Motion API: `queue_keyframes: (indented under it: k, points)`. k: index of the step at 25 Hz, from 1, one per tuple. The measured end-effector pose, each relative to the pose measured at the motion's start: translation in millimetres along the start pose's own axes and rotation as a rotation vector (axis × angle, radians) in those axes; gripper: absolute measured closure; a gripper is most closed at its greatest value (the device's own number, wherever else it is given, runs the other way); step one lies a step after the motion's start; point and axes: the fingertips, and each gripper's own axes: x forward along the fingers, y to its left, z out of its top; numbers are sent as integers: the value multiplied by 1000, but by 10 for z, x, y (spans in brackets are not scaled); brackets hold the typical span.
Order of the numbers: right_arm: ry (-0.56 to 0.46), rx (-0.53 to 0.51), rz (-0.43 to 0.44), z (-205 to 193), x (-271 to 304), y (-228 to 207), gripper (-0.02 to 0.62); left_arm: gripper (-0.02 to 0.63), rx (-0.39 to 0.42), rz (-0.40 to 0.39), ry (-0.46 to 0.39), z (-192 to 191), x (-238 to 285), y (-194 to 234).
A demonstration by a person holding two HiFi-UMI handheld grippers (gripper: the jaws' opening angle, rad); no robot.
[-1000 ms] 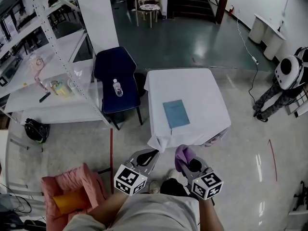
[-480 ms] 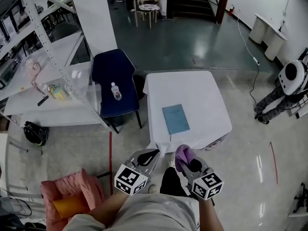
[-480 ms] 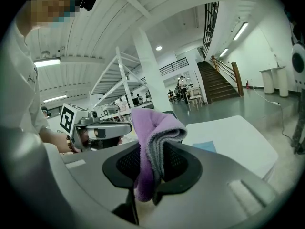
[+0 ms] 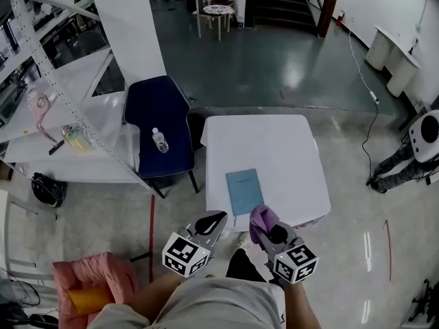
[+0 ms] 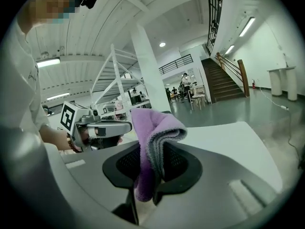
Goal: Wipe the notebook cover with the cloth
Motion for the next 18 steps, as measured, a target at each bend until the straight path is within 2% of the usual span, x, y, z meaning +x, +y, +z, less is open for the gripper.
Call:
queue_keyframes:
  k: [8, 18]
  points:
    - [23, -44, 71, 503, 388, -753, 489, 606, 3, 62, -9, 429, 766, 363]
    - [53, -79, 140, 785, 713, -1410, 488, 606, -17, 136, -10, 608, 1379, 634]
